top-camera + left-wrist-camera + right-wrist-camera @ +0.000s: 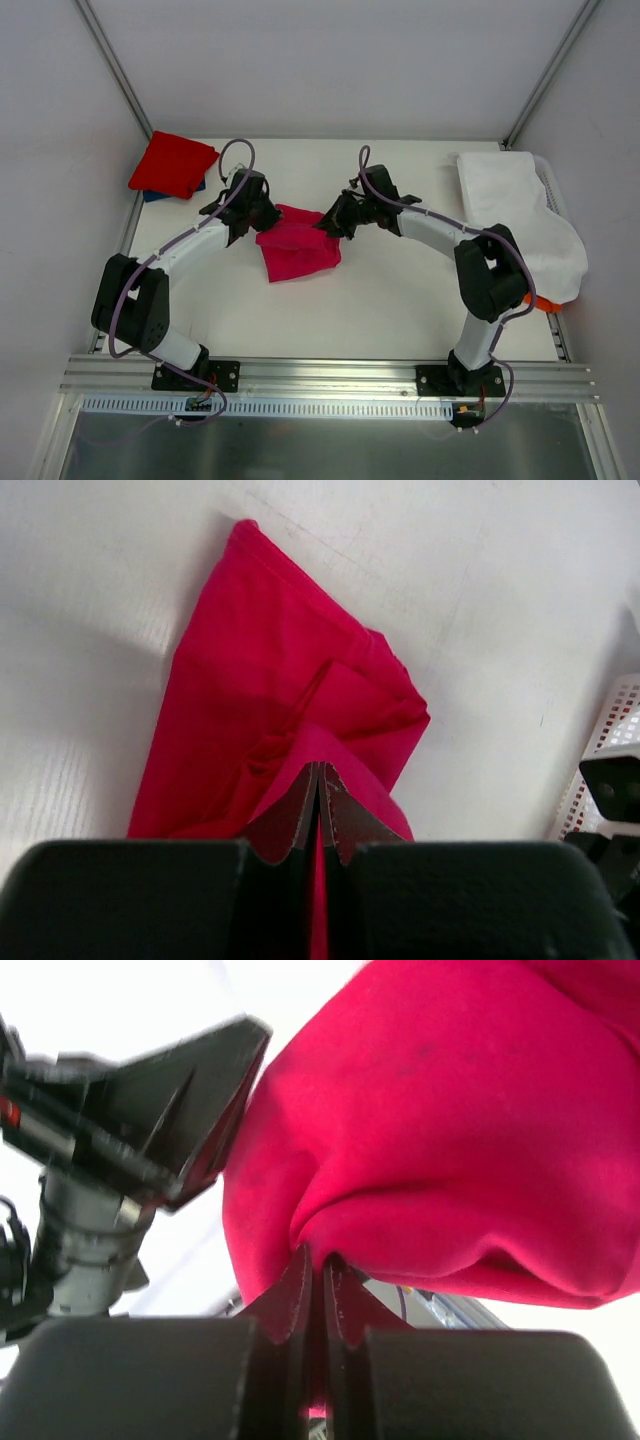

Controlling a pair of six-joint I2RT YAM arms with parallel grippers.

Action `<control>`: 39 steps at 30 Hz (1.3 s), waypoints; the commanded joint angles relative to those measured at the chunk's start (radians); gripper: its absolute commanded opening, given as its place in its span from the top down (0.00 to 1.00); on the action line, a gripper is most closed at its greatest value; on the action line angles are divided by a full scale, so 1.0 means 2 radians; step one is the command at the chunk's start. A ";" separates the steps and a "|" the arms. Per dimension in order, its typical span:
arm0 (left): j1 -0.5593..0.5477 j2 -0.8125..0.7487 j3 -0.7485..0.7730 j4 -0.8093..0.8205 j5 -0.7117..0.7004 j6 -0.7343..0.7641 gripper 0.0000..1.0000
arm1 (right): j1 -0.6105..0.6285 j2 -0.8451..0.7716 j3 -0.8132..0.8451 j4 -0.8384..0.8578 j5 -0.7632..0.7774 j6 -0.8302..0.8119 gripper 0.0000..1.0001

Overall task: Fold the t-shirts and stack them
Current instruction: Fold the tshirt

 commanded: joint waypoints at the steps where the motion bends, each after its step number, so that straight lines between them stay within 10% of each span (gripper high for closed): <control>1: 0.009 -0.019 -0.006 0.013 0.000 0.018 1.00 | -0.015 0.028 0.021 -0.011 -0.015 0.002 1.00; 25: 0.030 -0.055 -0.072 0.033 -0.008 0.039 1.00 | -0.093 0.145 0.119 0.035 0.004 0.053 0.99; 28: 0.030 -0.061 -0.077 0.034 -0.009 0.039 1.00 | -0.105 0.160 0.134 0.038 0.002 0.051 0.72; 30: 0.030 -0.064 -0.078 0.035 -0.007 0.038 1.00 | -0.108 0.169 0.139 0.042 0.008 0.052 0.11; 31: 0.030 -0.065 -0.079 0.036 -0.006 0.038 1.00 | -0.111 0.171 0.142 0.047 0.009 0.052 0.01; 39: 0.030 -0.078 -0.096 0.042 -0.003 0.033 1.00 | -0.117 0.175 0.164 0.068 0.022 0.036 0.00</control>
